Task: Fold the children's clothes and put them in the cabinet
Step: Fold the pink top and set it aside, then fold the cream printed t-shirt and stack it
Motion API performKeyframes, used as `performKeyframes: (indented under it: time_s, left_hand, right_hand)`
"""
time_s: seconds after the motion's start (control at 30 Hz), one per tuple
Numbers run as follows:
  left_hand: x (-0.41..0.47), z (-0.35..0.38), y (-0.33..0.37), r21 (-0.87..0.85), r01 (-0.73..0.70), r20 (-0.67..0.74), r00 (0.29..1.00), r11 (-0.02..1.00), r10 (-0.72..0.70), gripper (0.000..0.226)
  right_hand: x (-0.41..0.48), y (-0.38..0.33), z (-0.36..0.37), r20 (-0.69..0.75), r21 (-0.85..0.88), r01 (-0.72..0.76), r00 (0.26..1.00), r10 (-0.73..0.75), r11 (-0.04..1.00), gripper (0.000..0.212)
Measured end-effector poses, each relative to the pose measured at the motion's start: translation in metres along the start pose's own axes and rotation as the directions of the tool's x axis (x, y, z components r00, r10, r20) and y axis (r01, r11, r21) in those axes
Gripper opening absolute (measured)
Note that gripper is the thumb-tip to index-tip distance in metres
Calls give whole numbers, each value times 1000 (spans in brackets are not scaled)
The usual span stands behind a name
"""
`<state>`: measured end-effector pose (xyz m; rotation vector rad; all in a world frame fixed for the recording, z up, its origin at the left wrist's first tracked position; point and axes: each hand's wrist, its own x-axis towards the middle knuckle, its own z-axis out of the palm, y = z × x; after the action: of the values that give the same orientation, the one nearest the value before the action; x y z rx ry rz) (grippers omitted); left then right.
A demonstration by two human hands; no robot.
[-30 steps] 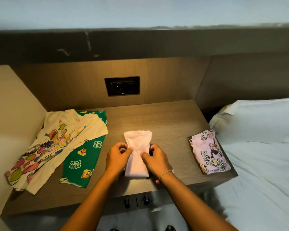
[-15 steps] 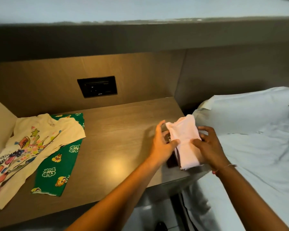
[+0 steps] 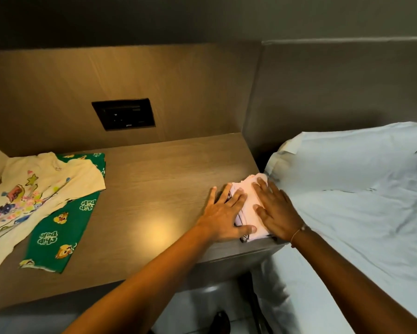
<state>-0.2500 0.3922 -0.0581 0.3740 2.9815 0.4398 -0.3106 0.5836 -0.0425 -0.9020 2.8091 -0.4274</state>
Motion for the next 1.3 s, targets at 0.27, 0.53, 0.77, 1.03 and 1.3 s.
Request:
performKeyframes:
  time_s: [0.27, 0.53, 0.77, 1.03, 1.3]
  left_hand:
    - [-8, -4, -2, -23, 36, 23, 999, 999, -35, 87]
    - [-168, -40, -110, -301, 377, -365, 803, 876, -471, 61]
    - [-339, -64, -224, -222, 855, -357, 377, 470, -855, 42]
    - [-403, -51, -276, -121, 851, -380, 436, 511, -816, 27]
    - [-404, -50, -280, -308, 769, -561, 329, 561, -760, 28]
  right_hand:
    - [5, 4, 2, 111, -178, -113, 985, 134, 978, 108]
    - [55, -119, 8, -130, 87, 120, 986, -108, 989, 62]
    - [150, -307, 62, 74, 0, 510, 858, -509, 860, 42]
    - [210, -374, 96, 154, -180, 538, 842, -516, 824, 28]
    - [226, -371, 97, 78, 84, 385, 917, -391, 919, 24]
